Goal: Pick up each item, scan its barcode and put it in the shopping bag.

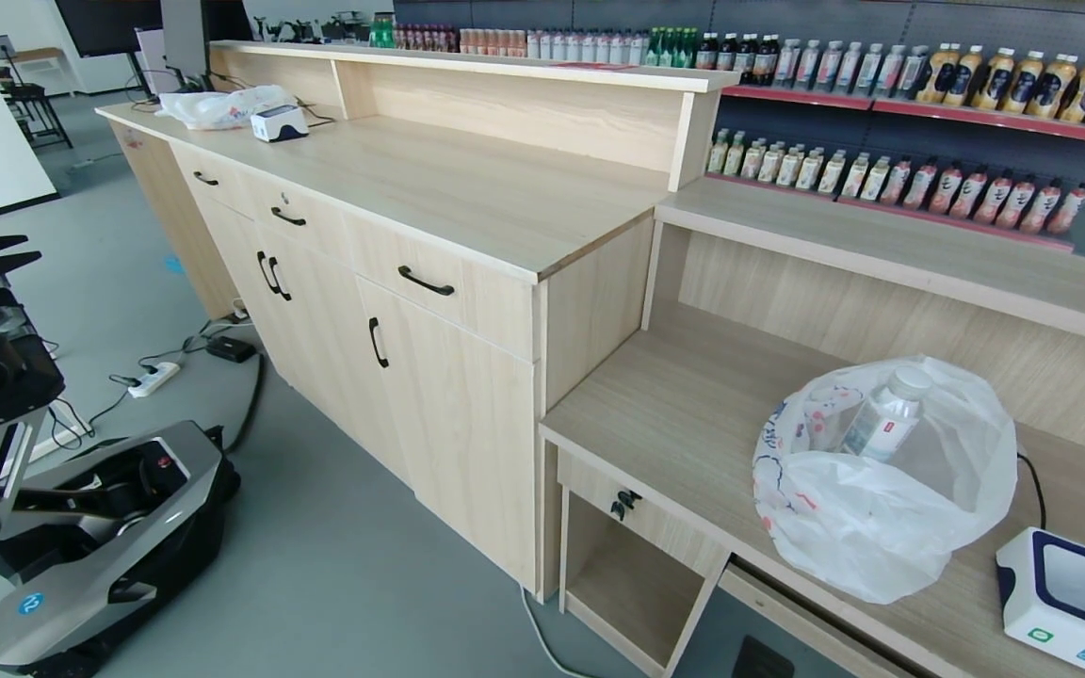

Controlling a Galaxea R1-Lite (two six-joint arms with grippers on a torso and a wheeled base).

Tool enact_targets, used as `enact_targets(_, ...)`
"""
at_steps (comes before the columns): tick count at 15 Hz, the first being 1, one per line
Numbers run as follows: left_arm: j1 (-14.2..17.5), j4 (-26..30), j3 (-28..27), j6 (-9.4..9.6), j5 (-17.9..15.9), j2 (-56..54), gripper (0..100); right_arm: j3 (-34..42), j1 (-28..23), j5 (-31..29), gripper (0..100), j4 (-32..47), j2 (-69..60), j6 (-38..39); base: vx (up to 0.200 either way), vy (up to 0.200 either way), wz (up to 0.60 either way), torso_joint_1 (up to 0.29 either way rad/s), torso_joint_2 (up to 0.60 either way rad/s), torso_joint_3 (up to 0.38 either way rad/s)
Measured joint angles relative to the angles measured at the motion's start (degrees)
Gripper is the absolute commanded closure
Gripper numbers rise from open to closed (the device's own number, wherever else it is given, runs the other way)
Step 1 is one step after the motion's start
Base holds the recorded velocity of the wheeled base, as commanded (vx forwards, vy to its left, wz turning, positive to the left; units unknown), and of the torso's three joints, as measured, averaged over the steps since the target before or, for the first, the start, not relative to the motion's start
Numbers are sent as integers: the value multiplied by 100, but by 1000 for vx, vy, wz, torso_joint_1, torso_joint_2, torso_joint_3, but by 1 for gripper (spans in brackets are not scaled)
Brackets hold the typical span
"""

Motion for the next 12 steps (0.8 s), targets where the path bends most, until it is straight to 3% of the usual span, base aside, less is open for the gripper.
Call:
enact_targets(6,0,2,0,-1,1,0,0,-6,296,7,100,-263,37,29,0,0,600,5,0,2)
enact_targets(12,5,2,0,-1,-2,0,0,94,428,22,100,-208,378,-11,0,0,0,0,0,0)
